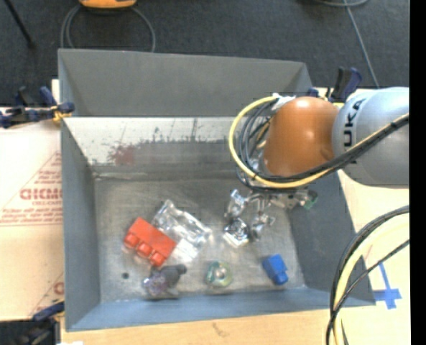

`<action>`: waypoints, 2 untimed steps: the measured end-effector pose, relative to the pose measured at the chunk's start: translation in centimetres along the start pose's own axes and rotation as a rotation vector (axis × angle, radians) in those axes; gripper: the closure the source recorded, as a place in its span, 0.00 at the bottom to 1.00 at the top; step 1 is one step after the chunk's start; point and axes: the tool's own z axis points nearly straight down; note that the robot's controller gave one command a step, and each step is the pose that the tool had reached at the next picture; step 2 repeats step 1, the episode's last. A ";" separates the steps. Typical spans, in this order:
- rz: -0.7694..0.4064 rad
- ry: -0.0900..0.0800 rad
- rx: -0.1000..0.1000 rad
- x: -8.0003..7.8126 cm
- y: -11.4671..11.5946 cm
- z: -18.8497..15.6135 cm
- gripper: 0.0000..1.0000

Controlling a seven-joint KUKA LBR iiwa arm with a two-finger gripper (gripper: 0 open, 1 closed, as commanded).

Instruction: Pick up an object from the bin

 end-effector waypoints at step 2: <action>-0.325 0.001 0.004 0.8 1.0 -17.5 1.00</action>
Offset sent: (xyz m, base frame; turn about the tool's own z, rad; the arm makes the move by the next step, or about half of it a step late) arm -0.0161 0.0006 0.1717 -0.3274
